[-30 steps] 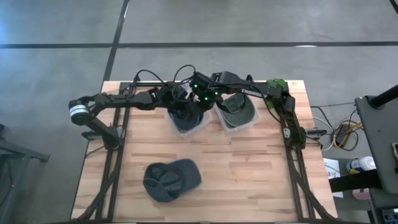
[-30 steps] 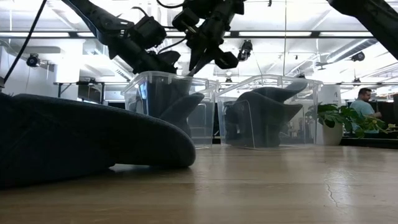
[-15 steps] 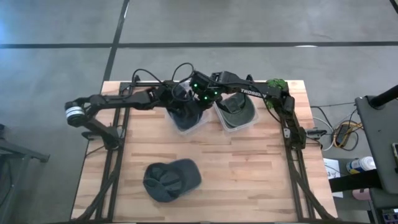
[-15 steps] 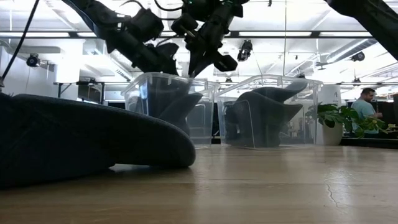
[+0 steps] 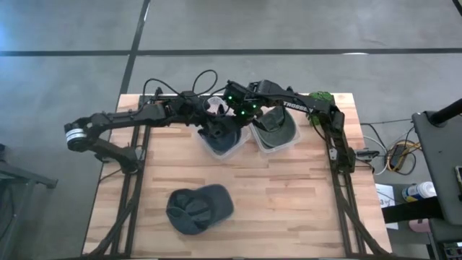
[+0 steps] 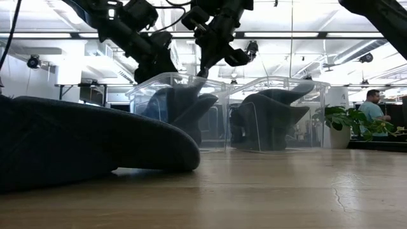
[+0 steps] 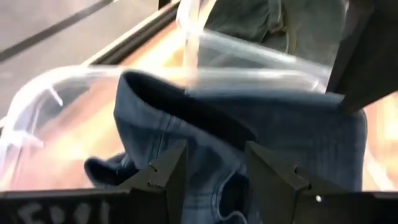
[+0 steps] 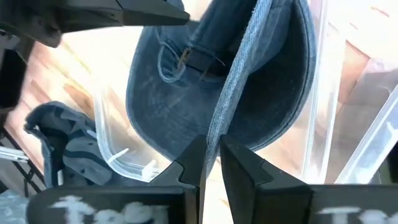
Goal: Pick & Place hat
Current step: Put the right blue cap into the left bin, then put the blue cap into the left bin
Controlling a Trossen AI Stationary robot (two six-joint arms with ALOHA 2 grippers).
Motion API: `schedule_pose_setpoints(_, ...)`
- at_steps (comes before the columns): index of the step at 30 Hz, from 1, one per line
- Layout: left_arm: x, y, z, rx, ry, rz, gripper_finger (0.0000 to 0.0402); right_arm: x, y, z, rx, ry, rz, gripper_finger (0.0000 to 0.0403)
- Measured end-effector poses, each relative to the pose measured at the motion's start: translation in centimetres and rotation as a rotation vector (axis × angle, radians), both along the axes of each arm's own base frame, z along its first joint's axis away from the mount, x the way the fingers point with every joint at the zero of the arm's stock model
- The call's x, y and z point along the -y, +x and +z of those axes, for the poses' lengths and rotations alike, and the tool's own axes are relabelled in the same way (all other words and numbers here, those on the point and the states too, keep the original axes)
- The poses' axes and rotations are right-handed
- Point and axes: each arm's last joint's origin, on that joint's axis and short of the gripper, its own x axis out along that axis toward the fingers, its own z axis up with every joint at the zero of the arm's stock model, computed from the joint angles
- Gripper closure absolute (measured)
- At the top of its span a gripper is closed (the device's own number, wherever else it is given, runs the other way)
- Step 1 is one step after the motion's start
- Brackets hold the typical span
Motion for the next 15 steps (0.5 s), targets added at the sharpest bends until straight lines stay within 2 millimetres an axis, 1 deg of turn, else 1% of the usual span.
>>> schedule_pose_setpoints(3, 0.1, -0.1, -0.3, -0.031, -0.02, 0.001, 0.0248, 0.0, 0.0, -0.4, -0.015, -0.003, -0.003, 0.0362)
schedule_pose_setpoints(6, 0.6, -0.7, -0.2, -0.052, -0.063, 0.016, 0.0248, -0.2, 0.0, -0.1, -0.012, -0.025, -0.005, 0.0362)
schedule_pose_setpoints(12, 1.7, -2.4, 1.1, -0.061, -0.079, 0.012, 0.0248, -0.4, -0.7, 1.5, 0.024, -0.059, -0.007, 0.0362)
schedule_pose_setpoints(15, 2.1, -3.3, 1.8, -0.053, -0.074, 0.008, 0.0248, -0.4, -0.9, 1.8, 0.028, -0.06, -0.008, 0.0362)
